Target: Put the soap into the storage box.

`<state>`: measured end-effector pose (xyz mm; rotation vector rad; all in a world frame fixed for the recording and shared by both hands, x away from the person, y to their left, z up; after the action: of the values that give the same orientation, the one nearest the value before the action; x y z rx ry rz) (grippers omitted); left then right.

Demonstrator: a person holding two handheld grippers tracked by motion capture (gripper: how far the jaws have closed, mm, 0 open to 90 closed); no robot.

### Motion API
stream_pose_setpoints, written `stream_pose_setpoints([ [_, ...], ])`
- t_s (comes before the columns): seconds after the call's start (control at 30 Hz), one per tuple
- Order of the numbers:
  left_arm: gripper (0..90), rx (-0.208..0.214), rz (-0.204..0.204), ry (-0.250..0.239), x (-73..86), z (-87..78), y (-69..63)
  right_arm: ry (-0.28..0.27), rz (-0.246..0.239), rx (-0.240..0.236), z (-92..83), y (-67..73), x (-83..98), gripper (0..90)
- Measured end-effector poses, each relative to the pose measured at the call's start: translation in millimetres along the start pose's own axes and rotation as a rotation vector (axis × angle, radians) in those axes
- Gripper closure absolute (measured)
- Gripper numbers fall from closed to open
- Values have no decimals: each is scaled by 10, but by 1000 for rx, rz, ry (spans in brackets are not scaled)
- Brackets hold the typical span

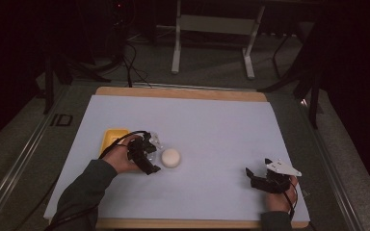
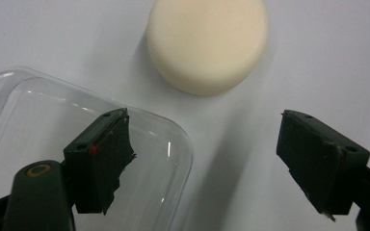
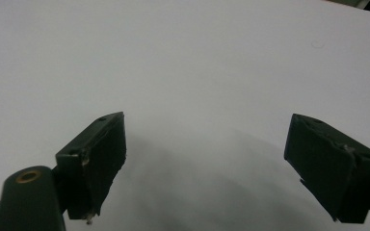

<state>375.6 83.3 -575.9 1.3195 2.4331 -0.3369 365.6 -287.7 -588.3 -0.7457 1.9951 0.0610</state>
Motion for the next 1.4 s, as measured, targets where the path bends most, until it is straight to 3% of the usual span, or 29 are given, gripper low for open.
stream_pose_setpoints([
  [1.4, 152, 6, 22, 26, -247, 210, -33, -1, 1, -2, 0, 1, -1, 148],
])
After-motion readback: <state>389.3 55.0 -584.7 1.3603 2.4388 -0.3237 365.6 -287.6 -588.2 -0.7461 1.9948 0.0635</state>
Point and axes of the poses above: each handheld gripper's, and its own axes: z roughly forward along the jaws, x roughly out of its underside, y roughly to its left, the point moved 10 cm from there along z, roughly forward along the jaws, and after that the axes turned 11 degrees about -z, right-handed, at the moved point
